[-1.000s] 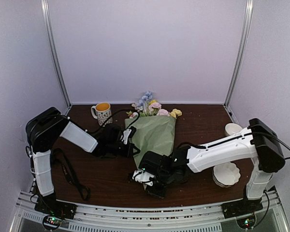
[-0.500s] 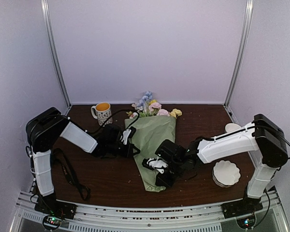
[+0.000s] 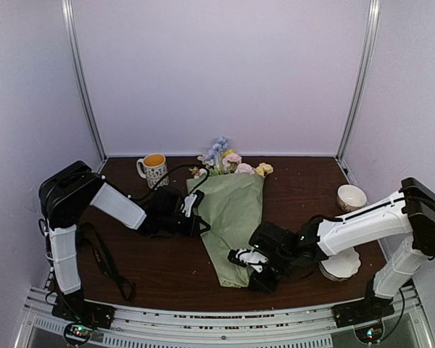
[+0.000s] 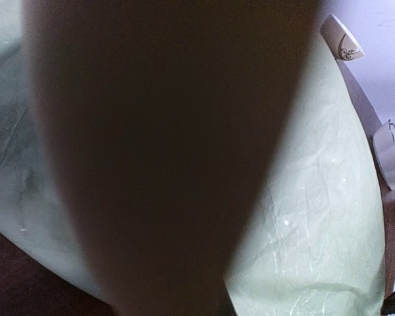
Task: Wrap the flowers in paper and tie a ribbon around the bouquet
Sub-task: Press the fold line on the folded bouquet.
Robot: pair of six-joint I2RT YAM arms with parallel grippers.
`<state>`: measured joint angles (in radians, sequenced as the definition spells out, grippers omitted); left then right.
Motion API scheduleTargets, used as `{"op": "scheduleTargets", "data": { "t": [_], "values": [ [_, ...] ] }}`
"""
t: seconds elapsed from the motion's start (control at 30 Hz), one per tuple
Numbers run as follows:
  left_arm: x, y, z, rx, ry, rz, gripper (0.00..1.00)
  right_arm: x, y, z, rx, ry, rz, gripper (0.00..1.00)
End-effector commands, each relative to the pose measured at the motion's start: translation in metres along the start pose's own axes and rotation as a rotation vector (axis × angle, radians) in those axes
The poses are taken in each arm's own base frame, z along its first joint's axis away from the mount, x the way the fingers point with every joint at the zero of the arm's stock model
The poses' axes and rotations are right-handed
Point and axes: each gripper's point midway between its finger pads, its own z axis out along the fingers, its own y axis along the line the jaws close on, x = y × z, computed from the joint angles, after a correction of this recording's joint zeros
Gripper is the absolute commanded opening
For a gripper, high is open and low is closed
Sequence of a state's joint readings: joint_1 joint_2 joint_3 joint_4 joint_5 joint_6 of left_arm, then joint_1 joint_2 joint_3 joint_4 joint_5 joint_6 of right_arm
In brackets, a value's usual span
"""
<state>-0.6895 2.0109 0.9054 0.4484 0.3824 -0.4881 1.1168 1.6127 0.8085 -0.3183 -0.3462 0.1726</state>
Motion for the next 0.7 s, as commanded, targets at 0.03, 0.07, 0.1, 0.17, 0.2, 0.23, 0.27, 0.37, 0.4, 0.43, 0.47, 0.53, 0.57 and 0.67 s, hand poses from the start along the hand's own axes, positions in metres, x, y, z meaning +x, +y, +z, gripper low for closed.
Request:
{"op": "scheduleTargets", "data": {
  "t": [0.03,0.07,0.1,0.17,0.2,0.23,0.27,0.37,0.4,0.43,0.47,0.53,0.57,0.67],
  "values": [
    [0.062,0.046,0.001,-0.148,0.171,-0.083,0.0,0.008,0.005,-0.029,0.003,0.049,0.005,0.04],
    [0.062,0.046,0.001,-0.147,0.17,-0.084,0.0,-0.004,0.007,-0.035,-0.007,0.012,0.005,0.04],
    [0.063,0.046,0.001,-0.145,0.171,-0.085,0.0,-0.018,0.007,-0.041,-0.015,-0.028,0.012,0.05],
    [0.062,0.045,0.001,-0.142,0.169,-0.086,0.0,-0.043,0.006,-0.046,-0.018,-0.095,0.017,0.07],
    [0.062,0.045,0.001,-0.142,0.169,-0.087,0.0,-0.054,0.006,-0.046,-0.01,-0.119,0.015,0.07],
    [0.063,0.045,0.001,-0.141,0.172,-0.088,0.0,-0.064,0.007,-0.044,-0.01,-0.136,0.018,0.07],
    [0.063,0.045,0.001,-0.14,0.172,-0.09,0.0,-0.073,0.009,-0.041,-0.018,-0.148,0.022,0.07],
    [0.063,0.045,0.001,-0.14,0.174,-0.09,0.0,-0.091,0.01,-0.028,0.013,-0.159,0.023,0.07],
    [0.064,0.045,0.001,-0.141,0.175,-0.091,0.0,-0.093,0.006,-0.021,0.04,-0.144,0.022,0.07],
    [0.064,0.045,0.0,-0.142,0.175,-0.091,0.0,-0.092,0.001,-0.014,0.062,-0.121,0.022,0.07],
    [0.064,0.045,0.0,-0.143,0.174,-0.09,0.0,-0.089,-0.002,-0.006,0.079,-0.097,0.021,0.07],
    [0.065,0.045,0.001,-0.144,0.176,-0.091,0.0,-0.085,-0.004,0.008,0.089,-0.062,0.012,0.07],
    [0.064,0.046,0.0,-0.145,0.175,-0.09,0.0,-0.082,-0.004,0.014,0.091,-0.048,0.006,0.08],
    [0.064,0.048,0.0,-0.159,0.179,-0.091,0.0,-0.07,-0.009,0.027,0.115,0.009,-0.002,0.08]
  ]
}}
